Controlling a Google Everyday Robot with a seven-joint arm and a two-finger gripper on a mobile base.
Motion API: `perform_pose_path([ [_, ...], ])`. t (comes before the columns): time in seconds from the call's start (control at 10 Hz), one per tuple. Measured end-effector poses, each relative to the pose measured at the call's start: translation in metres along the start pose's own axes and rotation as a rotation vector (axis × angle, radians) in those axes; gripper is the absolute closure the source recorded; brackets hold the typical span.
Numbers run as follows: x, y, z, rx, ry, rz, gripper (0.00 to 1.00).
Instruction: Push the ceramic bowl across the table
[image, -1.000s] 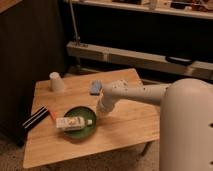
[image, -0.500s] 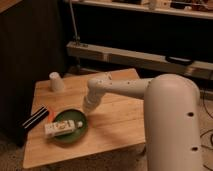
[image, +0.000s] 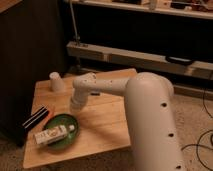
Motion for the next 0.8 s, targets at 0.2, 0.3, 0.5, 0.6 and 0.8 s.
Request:
perform_pose_path([
  [0.2,0.0,0.007,0.002,-0.01,0.007,-0.032,0.98],
  [0.3,0.001,0.008,0.002,-0.016,0.008,-0.041,0.98],
  [0.5,0.006,0.017,0.003,-0.03,0.016,-0.067,0.98],
  [0.6,0.009,0.024,0.006,-0.035,0.026,-0.083,0.98],
  [0.8,0.01,0.043,0.008,-0.056,0.038,-0.126,0.98],
])
